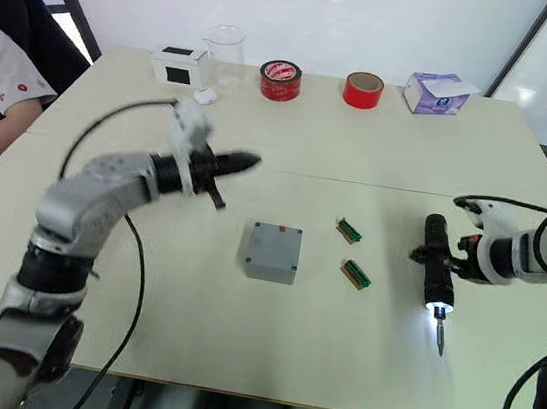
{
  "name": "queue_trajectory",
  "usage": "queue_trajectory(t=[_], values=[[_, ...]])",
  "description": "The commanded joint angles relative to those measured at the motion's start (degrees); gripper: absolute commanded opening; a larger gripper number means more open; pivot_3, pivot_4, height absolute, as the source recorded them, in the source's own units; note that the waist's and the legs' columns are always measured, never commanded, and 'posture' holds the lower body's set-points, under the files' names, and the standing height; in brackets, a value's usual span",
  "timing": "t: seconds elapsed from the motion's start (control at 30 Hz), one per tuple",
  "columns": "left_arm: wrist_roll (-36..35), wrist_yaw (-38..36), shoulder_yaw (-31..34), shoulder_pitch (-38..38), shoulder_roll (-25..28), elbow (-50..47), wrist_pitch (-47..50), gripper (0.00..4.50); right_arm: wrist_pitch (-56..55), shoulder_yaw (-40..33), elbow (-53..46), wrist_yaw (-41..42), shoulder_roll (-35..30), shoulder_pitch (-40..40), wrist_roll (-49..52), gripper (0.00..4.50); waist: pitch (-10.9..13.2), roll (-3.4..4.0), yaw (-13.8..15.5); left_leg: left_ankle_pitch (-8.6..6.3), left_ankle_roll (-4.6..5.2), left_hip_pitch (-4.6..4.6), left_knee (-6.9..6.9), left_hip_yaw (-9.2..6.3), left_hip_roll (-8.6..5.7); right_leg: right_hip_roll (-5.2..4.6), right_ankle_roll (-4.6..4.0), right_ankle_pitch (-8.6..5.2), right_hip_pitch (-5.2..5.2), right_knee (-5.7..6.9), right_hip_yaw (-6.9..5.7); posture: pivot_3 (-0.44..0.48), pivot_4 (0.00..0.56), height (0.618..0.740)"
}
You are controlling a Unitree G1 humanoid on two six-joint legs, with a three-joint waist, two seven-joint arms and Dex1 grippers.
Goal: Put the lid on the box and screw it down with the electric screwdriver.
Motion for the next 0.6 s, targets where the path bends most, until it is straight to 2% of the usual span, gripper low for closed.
queue_trajectory(t=[0.03, 0.1, 0.23, 0.4, 0.53, 0.6], values=[[-1.27, -3.32, -0.98, 2.51, 3.67, -2.44, 1.53, 0.0, -4.42, -4.13, -7.26, 8.19, -4.47, 2.29, 1.34, 4.44, 0.0, 0.0, 0.0, 0.0, 0.0, -0.02, -0.01, 0.01, 0.0, -0.01, 0.0, 0.0, 0.0, 0.01, 0.0, 0.0, 0.15, 0.74], [0.93, -5.87, -4.28, 5.18, 7.48, -3.65, 1.01, 0.0, -10.16, -4.58, -11.45, 11.57, -6.46, 5.76, -0.5, 4.44, 0.0, 0.0, 0.0, -0.01, 0.01, -0.02, -0.01, 0.02, 0.0, -0.01, 0.0, 0.0, 0.01, 0.01, 0.0, 0.0, 0.15, 0.74], [5.5, -10.66, -11.16, 10.39, 14.27, -4.28, -1.31, 0.0, -22.75, -6.23, -22.14, 15.68, -6.4, 13.17, -3.82, 4.44, 0.01, -0.04, -0.02, 0.0, -0.01, 0.03, 0.01, 0.07, -0.01, -0.03, -0.01, 0.0, 0.02, 0.0, 0.04, 0.0, 0.15, 0.74], [7.38, -11.98, -13.91, 11.06, 15.04, -2.71, -2.46, 0.0, -27.82, -1.89, -35.09, 12.23, -2.51, 17.46, -8.28, 4.44, 0.02, -0.05, 0.05, 0.06, -0.11, 0.07, 0.04, 0.0, 0.03, -0.01, -0.01, 0.0, 0.02, 0.13, 0.01, 0.0, 0.15, 0.74], [6.52, -13.11, -14.4, 10.52, 15.09, -4.29, -0.95, 0.0, -23.09, -4.35, -41.24, 11.38, 4.49, 18.17, -0.91, 4.44, 0.04, -0.08, 0.2, 0.07, -0.12, 0.06, 0.08, -0.03, 0.04, -0.01, -0.01, 0.0, 0.02, 0.15, 0.01, 0.0, 0.15, 0.74], [5.97, -14.41, -15.28, 11.26, 15.51, -5.81, 0.0, 0.0, -23.35, -1.43, -45.91, 12.15, 5.16, 20.97, -1.0, 4.44, 0.03, -0.08, 0.4, 0.06, -0.12, 0.04, 0.08, -0.05, 0.03, -0.02, -0.02, 0.0, 0.02, 0.15, 0.0, 0.0, 0.15, 0.74]])
